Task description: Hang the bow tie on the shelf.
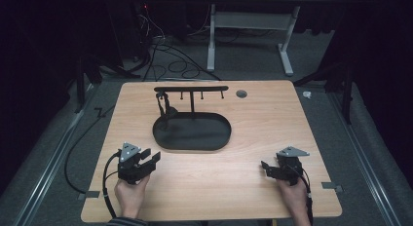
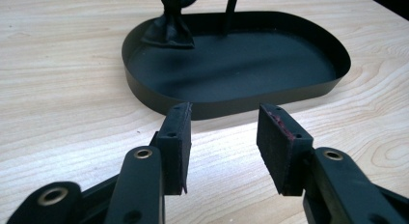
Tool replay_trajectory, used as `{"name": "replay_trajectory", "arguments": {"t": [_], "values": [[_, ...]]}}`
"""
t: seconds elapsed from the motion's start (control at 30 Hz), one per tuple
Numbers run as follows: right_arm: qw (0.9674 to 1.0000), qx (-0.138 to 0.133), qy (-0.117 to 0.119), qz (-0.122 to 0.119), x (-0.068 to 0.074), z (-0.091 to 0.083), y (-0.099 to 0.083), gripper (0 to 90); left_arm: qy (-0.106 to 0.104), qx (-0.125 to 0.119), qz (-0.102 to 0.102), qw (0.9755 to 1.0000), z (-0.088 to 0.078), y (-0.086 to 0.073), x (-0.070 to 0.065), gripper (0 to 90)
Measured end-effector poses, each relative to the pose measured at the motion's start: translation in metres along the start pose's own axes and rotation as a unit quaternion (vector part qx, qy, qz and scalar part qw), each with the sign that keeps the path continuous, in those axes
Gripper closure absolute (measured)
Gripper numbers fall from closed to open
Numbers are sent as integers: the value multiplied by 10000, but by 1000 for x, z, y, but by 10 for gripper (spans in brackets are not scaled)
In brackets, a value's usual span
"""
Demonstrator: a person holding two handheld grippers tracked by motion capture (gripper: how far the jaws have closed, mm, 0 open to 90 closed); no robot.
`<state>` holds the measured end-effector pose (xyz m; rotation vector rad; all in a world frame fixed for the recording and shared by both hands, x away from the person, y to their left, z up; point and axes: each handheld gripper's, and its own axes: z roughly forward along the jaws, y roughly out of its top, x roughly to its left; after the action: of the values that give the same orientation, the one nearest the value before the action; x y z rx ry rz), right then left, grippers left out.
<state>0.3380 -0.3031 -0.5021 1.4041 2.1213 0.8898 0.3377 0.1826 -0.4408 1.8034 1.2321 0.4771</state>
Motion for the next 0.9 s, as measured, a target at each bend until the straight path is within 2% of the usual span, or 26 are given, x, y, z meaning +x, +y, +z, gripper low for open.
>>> {"name": "replay_trajectory", "arguments": {"t": [0.3,0.47,0.9], "values": [[10000,-1,1,-3,0,0,0,288,-6,116,-11,9999,8,-9,-3,556],[10000,-1,2,-1,0,0,0,288,-62,277,10,9996,13,-13,-3,534],[10000,-1,1,0,0,0,0,289,42,523,5,9986,27,-29,-3,498]]}}
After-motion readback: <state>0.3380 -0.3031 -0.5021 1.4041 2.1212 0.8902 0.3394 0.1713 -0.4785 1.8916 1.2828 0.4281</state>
